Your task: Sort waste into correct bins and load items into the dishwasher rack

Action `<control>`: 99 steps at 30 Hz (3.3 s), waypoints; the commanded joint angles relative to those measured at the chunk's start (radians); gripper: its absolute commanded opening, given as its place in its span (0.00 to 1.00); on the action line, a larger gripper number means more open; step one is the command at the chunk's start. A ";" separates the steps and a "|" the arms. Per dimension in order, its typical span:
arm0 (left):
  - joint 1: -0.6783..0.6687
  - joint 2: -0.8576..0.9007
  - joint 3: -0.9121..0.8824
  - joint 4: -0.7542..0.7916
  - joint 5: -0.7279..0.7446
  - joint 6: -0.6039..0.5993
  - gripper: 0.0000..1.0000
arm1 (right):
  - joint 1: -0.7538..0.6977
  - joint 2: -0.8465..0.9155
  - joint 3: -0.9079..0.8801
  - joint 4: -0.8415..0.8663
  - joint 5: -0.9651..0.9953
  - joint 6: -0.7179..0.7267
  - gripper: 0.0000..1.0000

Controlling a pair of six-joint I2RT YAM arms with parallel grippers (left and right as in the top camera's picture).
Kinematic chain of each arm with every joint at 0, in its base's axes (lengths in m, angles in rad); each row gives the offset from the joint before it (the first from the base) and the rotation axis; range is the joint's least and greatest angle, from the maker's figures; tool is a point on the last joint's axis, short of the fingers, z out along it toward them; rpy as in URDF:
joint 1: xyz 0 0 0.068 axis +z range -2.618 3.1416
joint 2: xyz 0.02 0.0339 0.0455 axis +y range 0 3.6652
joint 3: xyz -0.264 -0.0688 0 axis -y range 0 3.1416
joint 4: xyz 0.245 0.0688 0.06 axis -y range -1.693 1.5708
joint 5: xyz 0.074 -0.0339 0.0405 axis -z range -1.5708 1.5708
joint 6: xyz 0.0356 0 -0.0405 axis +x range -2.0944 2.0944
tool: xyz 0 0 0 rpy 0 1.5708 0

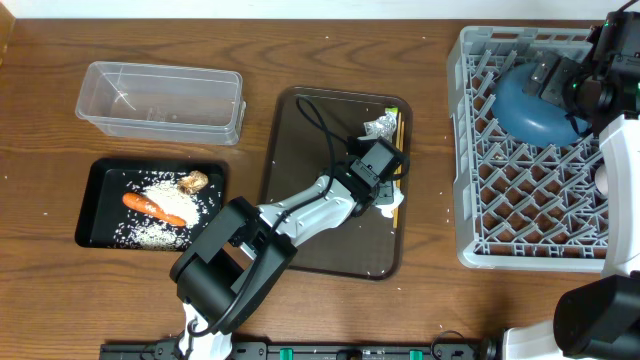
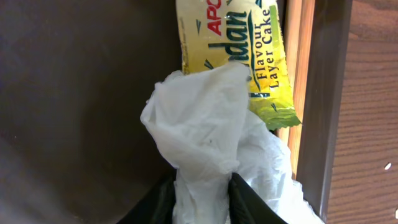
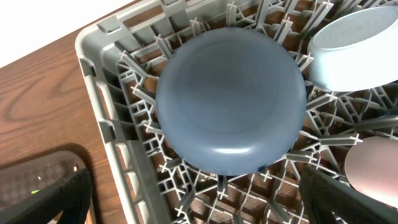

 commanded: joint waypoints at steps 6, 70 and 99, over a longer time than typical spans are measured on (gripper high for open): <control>0.002 -0.062 0.008 -0.031 -0.005 0.002 0.06 | -0.003 -0.010 0.000 -0.002 0.010 0.014 0.99; 0.522 -0.512 0.009 -0.059 0.154 0.253 0.98 | -0.003 -0.010 0.000 -0.002 0.010 0.014 0.99; 0.199 0.166 0.386 -0.324 0.179 0.504 0.99 | -0.003 -0.010 0.000 -0.002 0.010 0.014 0.99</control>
